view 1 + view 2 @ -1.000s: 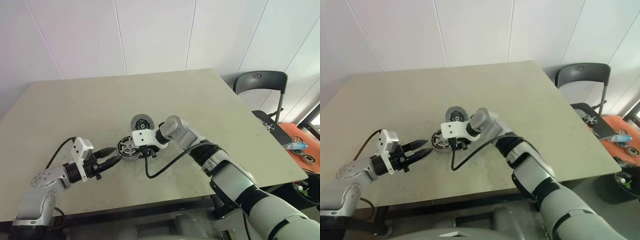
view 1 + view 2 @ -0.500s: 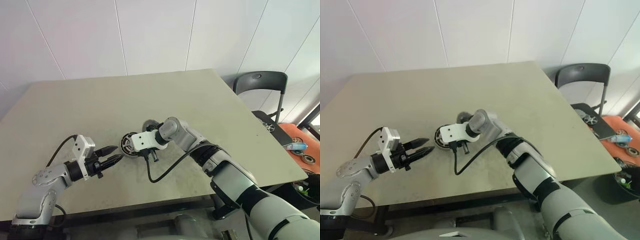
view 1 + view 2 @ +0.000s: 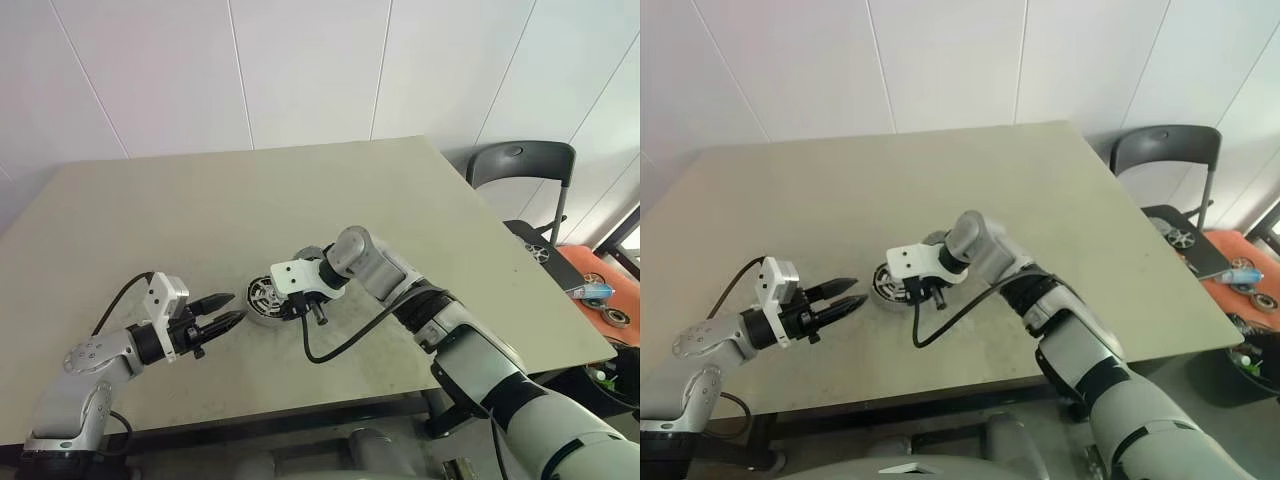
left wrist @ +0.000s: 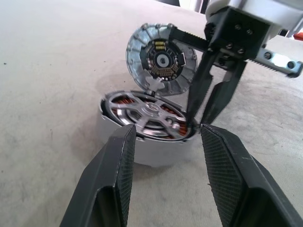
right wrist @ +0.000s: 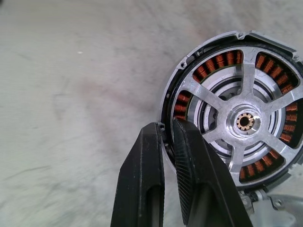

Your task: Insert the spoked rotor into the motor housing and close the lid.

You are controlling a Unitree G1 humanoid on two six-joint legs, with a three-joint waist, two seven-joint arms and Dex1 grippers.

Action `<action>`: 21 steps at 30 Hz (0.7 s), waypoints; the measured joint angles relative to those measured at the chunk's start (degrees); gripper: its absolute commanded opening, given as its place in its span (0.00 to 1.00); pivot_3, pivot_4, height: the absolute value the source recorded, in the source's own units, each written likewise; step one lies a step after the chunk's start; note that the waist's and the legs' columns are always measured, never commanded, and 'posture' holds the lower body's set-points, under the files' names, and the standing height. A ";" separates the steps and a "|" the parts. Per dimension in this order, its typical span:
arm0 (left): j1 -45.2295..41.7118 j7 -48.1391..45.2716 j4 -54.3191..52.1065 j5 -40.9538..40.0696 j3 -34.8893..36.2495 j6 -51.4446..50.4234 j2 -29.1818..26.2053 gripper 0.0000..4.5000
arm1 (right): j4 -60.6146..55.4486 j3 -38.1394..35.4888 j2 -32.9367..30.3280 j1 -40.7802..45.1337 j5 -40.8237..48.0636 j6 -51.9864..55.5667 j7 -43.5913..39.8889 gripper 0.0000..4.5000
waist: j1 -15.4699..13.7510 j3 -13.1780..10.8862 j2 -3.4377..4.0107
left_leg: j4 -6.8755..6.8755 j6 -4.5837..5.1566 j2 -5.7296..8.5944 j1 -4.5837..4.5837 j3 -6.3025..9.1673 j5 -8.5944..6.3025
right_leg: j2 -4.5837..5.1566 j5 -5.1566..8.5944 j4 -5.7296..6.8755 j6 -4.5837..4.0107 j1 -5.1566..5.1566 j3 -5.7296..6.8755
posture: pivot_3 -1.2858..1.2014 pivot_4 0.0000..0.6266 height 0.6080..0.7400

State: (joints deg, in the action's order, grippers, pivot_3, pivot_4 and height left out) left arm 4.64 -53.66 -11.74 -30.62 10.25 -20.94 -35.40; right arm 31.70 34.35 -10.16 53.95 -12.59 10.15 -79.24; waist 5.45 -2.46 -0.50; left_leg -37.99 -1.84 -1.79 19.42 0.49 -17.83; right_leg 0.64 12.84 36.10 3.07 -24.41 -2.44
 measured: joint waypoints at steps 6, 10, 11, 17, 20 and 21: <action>-0.16 0.17 -0.01 0.02 -0.22 -0.01 0.02 0.52 | -1.76 -0.64 0.50 -0.49 1.27 2.20 1.48 0.38 | 0.10 0.00 0.00 | -0.01 0.00 0.00 -0.03 -0.01 0.00 | -0.02 0.01 0.03 0.00 0.00 0.00 | 0.52 0.00 1.00; -0.17 0.30 -0.03 0.01 -0.25 -0.04 0.00 0.52 | -0.69 -5.31 1.93 -0.34 4.55 3.72 4.86 0.38 | 0.05 0.00 -0.01 | -0.01 0.00 0.00 -0.02 -0.01 0.00 | -0.02 0.00 0.03 -0.01 0.00 -0.01 | 0.52 0.00 1.00; -0.17 0.34 -0.02 0.01 -0.25 -0.04 -0.02 0.52 | 0.17 -6.92 2.33 0.01 5.34 3.96 6.14 0.38 | 0.01 0.00 -0.01 | -0.01 0.00 0.00 -0.01 -0.01 0.00 | -0.02 0.00 0.02 -0.01 0.00 -0.01 | 0.52 0.00 1.00; -0.37 0.34 -0.02 0.00 -0.25 -0.04 -0.04 0.52 | 1.02 -19.30 5.00 3.30 15.77 7.51 10.54 0.38 | 0.11 -0.02 0.01 | 0.00 0.00 0.00 0.00 0.00 0.00 | -0.02 -0.01 0.02 0.00 -0.01 -0.01 | 0.52 0.00 1.00; -0.62 0.26 -0.01 -0.01 -0.24 -0.03 -0.07 0.52 | 3.16 -25.73 5.57 7.68 19.04 6.30 17.08 0.34 | 0.13 -0.02 0.02 | 0.00 0.00 0.00 -0.01 -0.01 0.00 | -0.02 0.00 0.02 -0.01 -0.01 -0.01 | 0.52 0.00 1.00; -0.68 0.21 0.04 0.00 -0.25 -0.02 -0.06 0.52 | 5.21 -28.40 5.48 9.67 20.27 5.42 20.01 0.29 | 0.15 -0.02 0.02 | 0.00 0.00 0.00 -0.01 -0.01 0.00 | -0.02 0.00 0.01 -0.01 -0.01 -0.02 | 0.52 0.00 1.00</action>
State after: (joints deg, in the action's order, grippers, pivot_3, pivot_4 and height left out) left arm 3.96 -53.46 -11.70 -30.62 10.00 -20.96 -35.46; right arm 36.90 5.95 -4.67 63.62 7.68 15.57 -59.23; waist 5.61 -2.49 -0.49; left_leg -37.99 -1.85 -1.80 19.42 0.48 -17.82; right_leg 0.62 12.84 36.12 3.06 -24.42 -2.45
